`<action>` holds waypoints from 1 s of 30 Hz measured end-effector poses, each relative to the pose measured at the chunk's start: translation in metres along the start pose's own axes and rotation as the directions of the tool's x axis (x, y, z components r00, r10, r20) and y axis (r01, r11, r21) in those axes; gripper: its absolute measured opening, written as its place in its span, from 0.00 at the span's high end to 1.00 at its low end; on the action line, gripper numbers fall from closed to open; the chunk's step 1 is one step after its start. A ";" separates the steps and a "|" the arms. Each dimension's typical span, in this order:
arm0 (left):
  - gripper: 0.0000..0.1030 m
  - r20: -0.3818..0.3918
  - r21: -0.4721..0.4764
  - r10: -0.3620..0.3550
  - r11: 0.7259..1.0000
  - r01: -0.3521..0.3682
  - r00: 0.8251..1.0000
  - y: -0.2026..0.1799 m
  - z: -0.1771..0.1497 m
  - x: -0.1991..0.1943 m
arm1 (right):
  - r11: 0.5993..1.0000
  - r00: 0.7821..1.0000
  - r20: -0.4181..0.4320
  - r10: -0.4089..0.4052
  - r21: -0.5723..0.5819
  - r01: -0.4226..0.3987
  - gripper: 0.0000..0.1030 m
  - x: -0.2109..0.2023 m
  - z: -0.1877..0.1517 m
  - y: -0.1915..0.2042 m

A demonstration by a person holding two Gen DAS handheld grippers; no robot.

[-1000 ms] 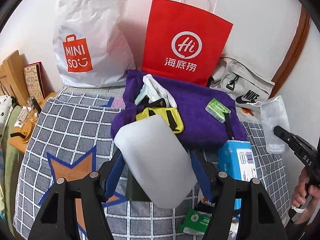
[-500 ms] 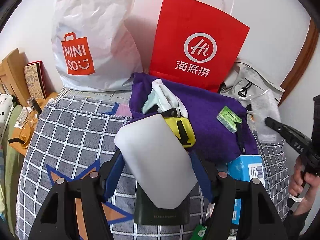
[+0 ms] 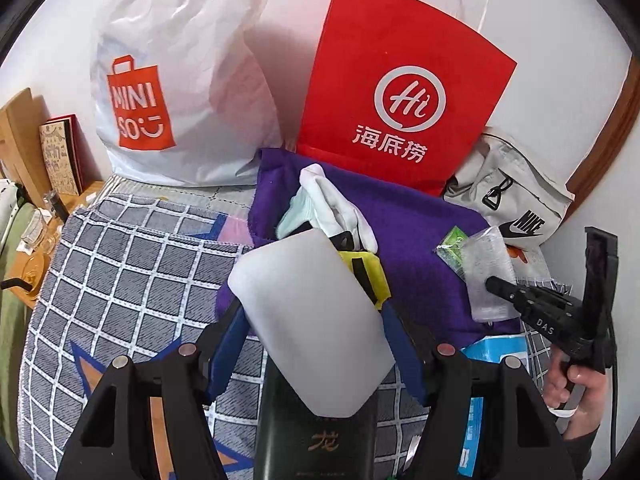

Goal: Organize soft objects
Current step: 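Carry the mesh bag with the right gripper while the left carries the foam block to the towel, then open the right gripper over the towel while the left releases the foam block there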

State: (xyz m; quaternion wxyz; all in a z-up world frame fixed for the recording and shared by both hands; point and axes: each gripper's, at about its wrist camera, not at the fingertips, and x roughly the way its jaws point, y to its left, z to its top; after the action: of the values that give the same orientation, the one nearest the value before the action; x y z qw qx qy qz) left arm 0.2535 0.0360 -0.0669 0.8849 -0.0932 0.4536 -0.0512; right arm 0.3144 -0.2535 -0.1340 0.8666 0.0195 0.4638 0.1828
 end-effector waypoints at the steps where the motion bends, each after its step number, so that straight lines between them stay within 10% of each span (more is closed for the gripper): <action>1: 0.36 -0.003 0.003 0.000 1.000 0.000 1.000 -0.001 0.000 0.002 | 1.000 1.000 -0.007 0.004 0.004 -0.004 0.96 0.003 -0.001 -0.002; 7: 0.36 -0.013 0.015 -0.012 1.000 0.012 1.000 -0.011 0.005 0.014 | 1.000 0.999 -0.040 0.000 -0.015 0.000 0.89 0.011 -0.001 -0.004; 12: 0.35 -0.045 0.039 -0.025 0.999 0.027 0.999 -0.027 0.011 0.032 | 0.999 1.000 0.001 -0.016 -0.031 0.016 0.52 -0.003 -0.001 -0.005; 30: 0.34 -0.123 0.191 -0.047 0.979 0.070 0.991 -0.097 0.027 0.101 | 0.995 0.992 0.090 -0.093 0.028 0.091 0.49 -0.039 0.006 -0.036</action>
State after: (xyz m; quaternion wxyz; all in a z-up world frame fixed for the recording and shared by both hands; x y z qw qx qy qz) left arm 0.3337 -0.0733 -0.1106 0.8596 -0.0163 0.4947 -0.1266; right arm 0.3103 -0.2989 -0.1066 0.8941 0.0165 0.4263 0.1360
